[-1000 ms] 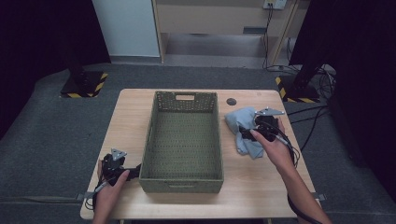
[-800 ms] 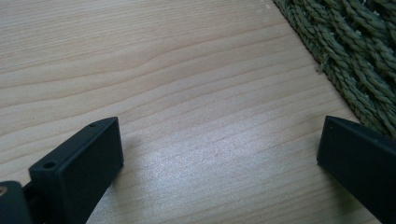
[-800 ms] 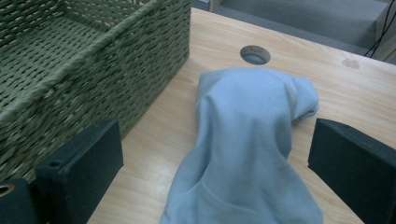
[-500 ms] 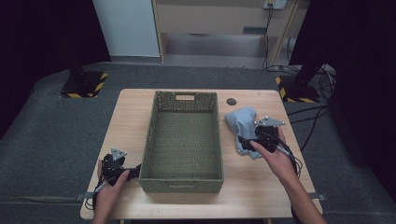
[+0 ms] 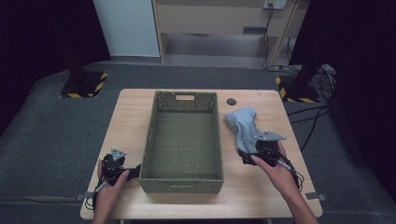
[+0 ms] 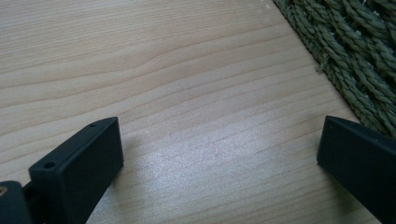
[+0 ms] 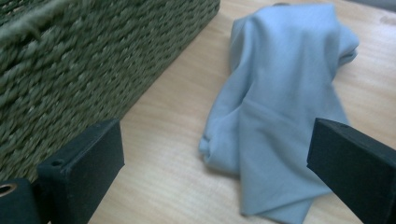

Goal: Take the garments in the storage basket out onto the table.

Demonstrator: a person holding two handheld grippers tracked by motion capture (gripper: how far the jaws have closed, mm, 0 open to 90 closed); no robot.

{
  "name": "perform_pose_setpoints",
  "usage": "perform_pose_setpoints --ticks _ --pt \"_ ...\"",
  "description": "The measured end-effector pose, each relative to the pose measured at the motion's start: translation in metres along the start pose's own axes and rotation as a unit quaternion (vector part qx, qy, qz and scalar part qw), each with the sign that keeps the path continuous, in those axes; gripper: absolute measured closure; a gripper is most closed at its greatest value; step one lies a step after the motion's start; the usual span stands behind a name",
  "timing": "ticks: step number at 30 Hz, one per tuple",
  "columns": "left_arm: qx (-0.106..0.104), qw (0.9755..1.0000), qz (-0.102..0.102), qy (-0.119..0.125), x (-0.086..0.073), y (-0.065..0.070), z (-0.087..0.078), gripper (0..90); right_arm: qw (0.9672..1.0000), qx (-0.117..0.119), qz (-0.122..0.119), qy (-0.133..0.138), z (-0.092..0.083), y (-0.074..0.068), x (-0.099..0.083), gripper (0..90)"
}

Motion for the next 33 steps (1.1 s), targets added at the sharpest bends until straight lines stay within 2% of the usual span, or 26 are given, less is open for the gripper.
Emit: perform_pose_setpoints --ticks 12,28,33 --pt "0.000 1.0000 0.000 0.000 0.000 0.000 0.000 0.0 0.9999 0.010 0.004 -0.006 -0.003 -0.011 -0.021 4.3" --pt "0.000 1.0000 0.000 0.000 0.000 0.000 0.000 0.0 0.9987 0.031 0.004 -0.040 0.005 -0.034 -0.064 4.3" --pt "0.000 1.0000 0.001 -0.001 0.000 0.000 0.000 0.0 0.9984 0.035 0.005 -0.044 0.007 -0.037 -0.069 4.2"
Point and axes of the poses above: each handheld gripper's, and its own axes: z roughly forward along the jaws, x roughly out of its top, y roughly to its right, the point moved 7 cm from there along z, roughly forward along the jaws, and after that the axes turned 13 degrees about -x, right-handed, at the moved point
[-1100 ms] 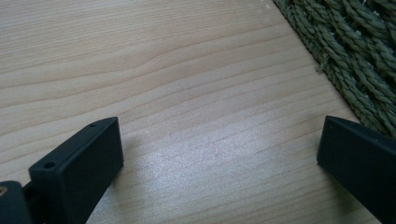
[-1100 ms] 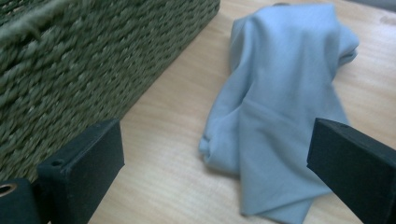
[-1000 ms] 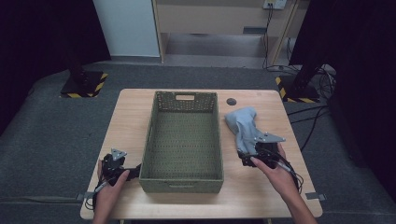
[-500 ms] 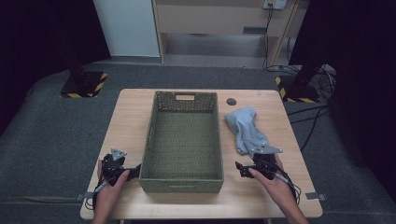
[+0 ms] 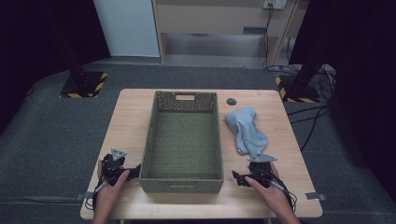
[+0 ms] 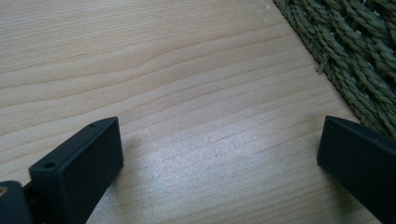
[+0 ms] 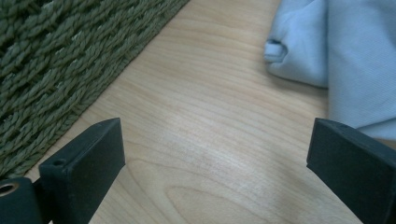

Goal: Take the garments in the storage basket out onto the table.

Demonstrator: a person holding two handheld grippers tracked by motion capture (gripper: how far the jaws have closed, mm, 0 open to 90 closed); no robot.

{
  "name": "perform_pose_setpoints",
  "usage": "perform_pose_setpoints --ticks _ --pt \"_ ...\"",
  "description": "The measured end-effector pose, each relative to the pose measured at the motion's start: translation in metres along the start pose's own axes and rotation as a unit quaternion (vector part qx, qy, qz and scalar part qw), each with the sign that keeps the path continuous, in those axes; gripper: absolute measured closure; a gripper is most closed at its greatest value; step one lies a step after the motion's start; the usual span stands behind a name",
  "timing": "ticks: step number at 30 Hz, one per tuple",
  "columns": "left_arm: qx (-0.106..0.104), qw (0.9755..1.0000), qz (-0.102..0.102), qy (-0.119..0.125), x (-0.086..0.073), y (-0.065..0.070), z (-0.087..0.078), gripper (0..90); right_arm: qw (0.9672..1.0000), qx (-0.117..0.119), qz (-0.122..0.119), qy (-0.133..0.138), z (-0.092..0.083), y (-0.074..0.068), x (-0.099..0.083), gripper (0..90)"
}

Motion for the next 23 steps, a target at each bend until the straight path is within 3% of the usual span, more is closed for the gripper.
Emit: perform_pose_setpoints --ticks 8,17,23 --pt "0.000 1.0000 0.000 0.000 0.000 0.000 0.000 0.0 1.0000 0.003 -0.002 -0.008 0.007 -0.006 -0.006 3.8" --pt "0.000 1.0000 -0.001 0.001 0.000 0.000 0.000 0.0 0.9996 -0.013 -0.023 -0.009 0.013 -0.010 -0.009 0.4" --pt "0.000 1.0000 -0.001 0.001 0.000 0.000 0.000 0.0 0.9996 -0.013 -0.022 -0.010 0.013 -0.010 -0.009 0.4"
Point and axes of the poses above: each handheld gripper's, and its own axes: z roughly forward along the jaws, x roughly out of its top, y roughly to its right, the point moved 7 cm from there along z, roughly forward along the jaws, and after that the axes turned 13 degrees about -x, right-handed, at the moved point
